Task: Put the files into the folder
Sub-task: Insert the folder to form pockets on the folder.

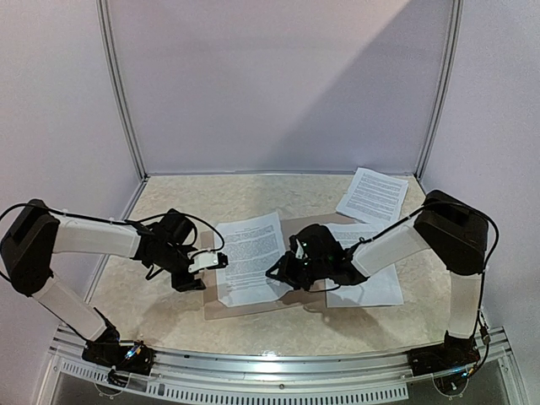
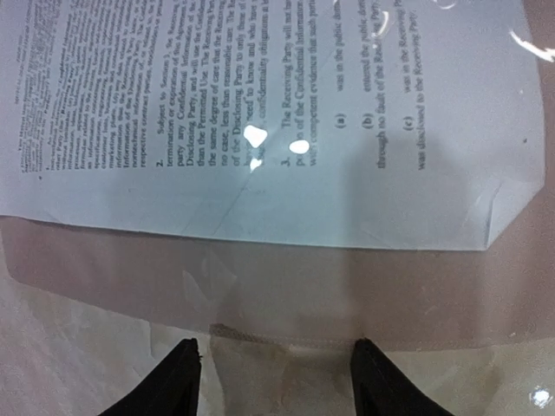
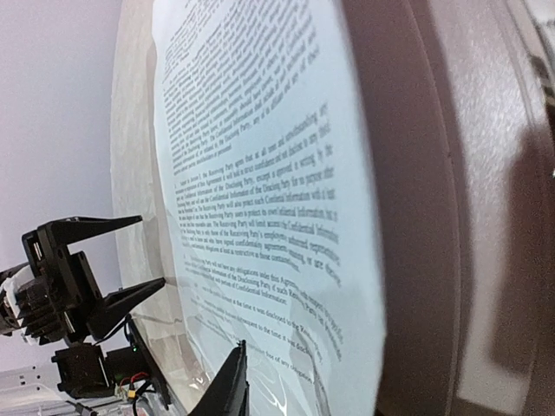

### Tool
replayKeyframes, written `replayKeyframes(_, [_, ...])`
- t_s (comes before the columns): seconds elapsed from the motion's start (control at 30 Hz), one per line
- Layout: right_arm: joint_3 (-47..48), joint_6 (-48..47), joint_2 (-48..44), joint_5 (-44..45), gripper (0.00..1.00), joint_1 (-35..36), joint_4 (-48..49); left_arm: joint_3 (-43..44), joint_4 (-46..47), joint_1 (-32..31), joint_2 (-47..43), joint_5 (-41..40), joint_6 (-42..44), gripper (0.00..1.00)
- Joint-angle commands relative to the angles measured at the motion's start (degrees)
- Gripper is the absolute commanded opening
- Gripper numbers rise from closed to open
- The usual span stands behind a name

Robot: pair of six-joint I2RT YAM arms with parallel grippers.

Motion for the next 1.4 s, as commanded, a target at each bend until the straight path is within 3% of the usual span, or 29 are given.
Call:
replayKeyframes(0.0, [1.14, -2.54, -1.8, -4.63, 0.27, 0.41, -7.45, -4.0, -10.19, -0.24, -1.79, 0.08, 2.92, 0.63])
replayKeyframes(0.2, [1.08, -3.07, -1.2, -7.59, 0.17, 0.35, -8.16, -5.91, -12.27, -2.15, -3.45, 0.88, 2.86, 0.64])
replayKeyframes(0.4, [0.86, -1.23, 0.06, -9.04, 0.01, 0.6, -4.79, -5.62, -7.5, -4.26, 0.95, 1.31, 0.24, 0.66])
replayKeyframes(0.93, [3.06, 4.0, 4.67, -11.65, 0.0, 3.33, 0.67, -5.98, -4.99, -4.43, 2.49, 0.21, 0.78, 0.65])
replayKeyframes(1.17, [-0.32, 4.0, -0.09, -7.85, 0.0, 3.64, -0.83, -6.12, -4.66, -4.43, 2.24, 0.37, 0.64, 0.65])
replayKeyframes(1.2, [-0.67, 4.31, -0.5, -7.81, 0.01, 3.65, -0.61, -6.19, -4.62, -4.43, 2.25, 0.39, 0.61, 0.65])
replayKeyframes(1.3, [0.03, 3.67, -1.17, -7.26, 0.25, 3.53, -3.9, -6.17, -4.56, -4.43, 2.24, 0.31, 0.61, 0.65])
replayKeyframes(1.37, [0.88, 0.47, -2.56, -5.06, 0.3, 3.29, -8.27, -6.24, -4.64, -4.43, 2.11, 0.28, 0.52, 0.65])
